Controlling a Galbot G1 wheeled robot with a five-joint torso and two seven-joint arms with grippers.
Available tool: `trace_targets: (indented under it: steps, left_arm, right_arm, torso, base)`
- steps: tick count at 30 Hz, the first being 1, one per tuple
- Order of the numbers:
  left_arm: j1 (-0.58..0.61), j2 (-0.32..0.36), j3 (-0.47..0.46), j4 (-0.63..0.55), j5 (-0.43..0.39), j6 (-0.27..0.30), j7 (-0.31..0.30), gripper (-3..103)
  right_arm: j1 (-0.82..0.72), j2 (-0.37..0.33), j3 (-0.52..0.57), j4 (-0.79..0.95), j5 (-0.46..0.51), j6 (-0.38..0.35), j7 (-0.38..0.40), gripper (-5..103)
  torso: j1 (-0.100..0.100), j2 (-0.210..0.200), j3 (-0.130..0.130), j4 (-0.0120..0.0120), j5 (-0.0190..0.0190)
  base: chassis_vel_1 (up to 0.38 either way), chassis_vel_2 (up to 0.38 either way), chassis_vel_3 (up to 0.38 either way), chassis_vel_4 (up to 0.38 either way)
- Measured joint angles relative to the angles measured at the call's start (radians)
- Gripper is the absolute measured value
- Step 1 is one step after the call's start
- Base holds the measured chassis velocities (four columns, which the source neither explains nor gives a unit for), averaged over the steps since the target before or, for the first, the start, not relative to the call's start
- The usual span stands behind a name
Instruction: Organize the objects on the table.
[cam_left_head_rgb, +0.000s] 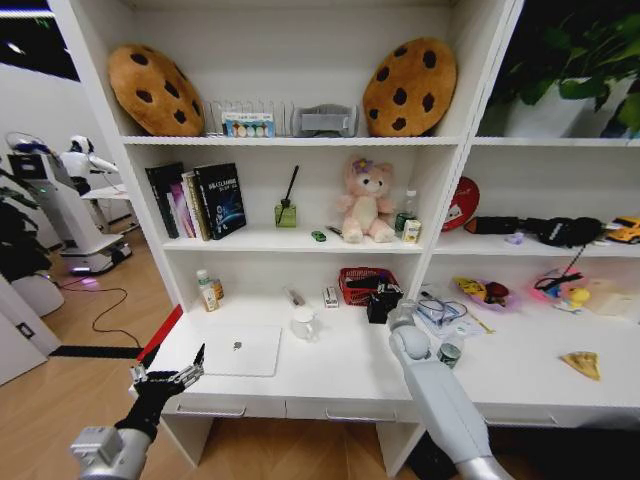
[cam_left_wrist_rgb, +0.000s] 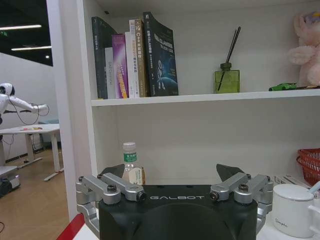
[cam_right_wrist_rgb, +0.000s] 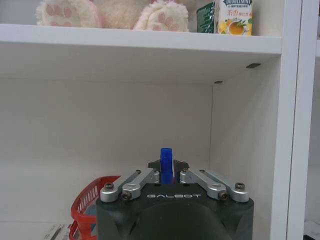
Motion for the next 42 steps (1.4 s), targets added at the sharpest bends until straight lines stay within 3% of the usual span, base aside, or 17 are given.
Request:
trace_targets:
  steps: [2,8,10,13,16,19,20,23,36,42]
  left_arm:
    - [0.0,0.0,0.0,0.0,0.0,0.0,0.0,100]
    - [0.0,0.0,0.0,0.0,0.0,0.0,0.0,100]
    - [0.0,0.0,0.0,0.0,0.0,0.0,0.0,100]
    - [0.0,0.0,0.0,0.0,0.0,0.0,0.0,100]
    - [0.0,0.0,0.0,0.0,0.0,0.0,0.0,100]
    - [0.0,0.0,0.0,0.0,0.0,0.0,0.0,100]
    - [0.0,0.0,0.0,0.0,0.0,0.0,0.0,100]
    - [0.0,0.0,0.0,0.0,0.0,0.0,0.0,100]
    - [0.0,0.0,0.0,0.0,0.0,0.0,0.0,100]
    - [0.0,0.0,0.0,0.0,0.0,0.0,0.0,100]
  right_arm:
    - [-0.005,0.0,-0.001,0.005,0.0,-0.004,0.003,18]
    - [-0.037,-0.01,-0.002,0.07,0.007,-0.041,0.043,45]
    - [-0.054,-0.016,-0.001,0.098,0.009,-0.053,0.062,45]
    - [-0.155,-0.055,0.001,0.31,0.119,-0.15,0.173,67]
    - [-0.191,-0.064,-0.003,0.376,0.173,-0.188,0.224,67]
    - [-0.277,-0.064,-0.001,0.479,0.265,-0.273,0.324,84]
    - [-0.277,-0.064,-0.001,0.479,0.265,-0.273,0.324,84]
    - [-0.319,-0.053,0.017,0.449,0.329,-0.327,0.366,98]
    - [-0.274,-0.044,0.042,0.217,0.288,-0.353,0.267,100]
    - [-0.272,-0.044,0.048,0.19,0.286,-0.363,0.24,100]
  torso:
    - [0.0,0.0,0.0,-0.0001,0.0001]
    - [0.0,0.0,0.0,0.0001,0.0]
    - [0.0,0.0,0.0,0.0001,0.0]
    - [0.0,0.0,0.0,-0.0003,-0.0002]
    - [0.0,0.0,0.0,-0.0003,-0.0003]
    - [0.0,0.0,0.0,-0.0002,-0.0002]
    - [0.0,0.0,0.0,-0.0002,-0.0002]
    - [0.0,0.0,0.0,-0.0001,0.0]
    - [0.0,0.0,0.0,0.0,0.0]
    - [0.0,0.0,0.0,0.0,0.0]
  base:
    - [0.0,0.0,0.0,0.0]
    - [0.0,0.0,0.0,0.0]
    - [0.0,0.0,0.0,0.0]
    - [0.0,0.0,0.0,0.0]
    - [0.0,0.0,0.0,0.0]
    - [0.0,0.0,0.0,0.0]
    - [0.0,0.0,0.0,0.0]
    - [0.0,0.0,0.0,0.0]
    - [0.0,0.0,0.0,0.0]
    - [0.0,0.0,0.0,0.0]
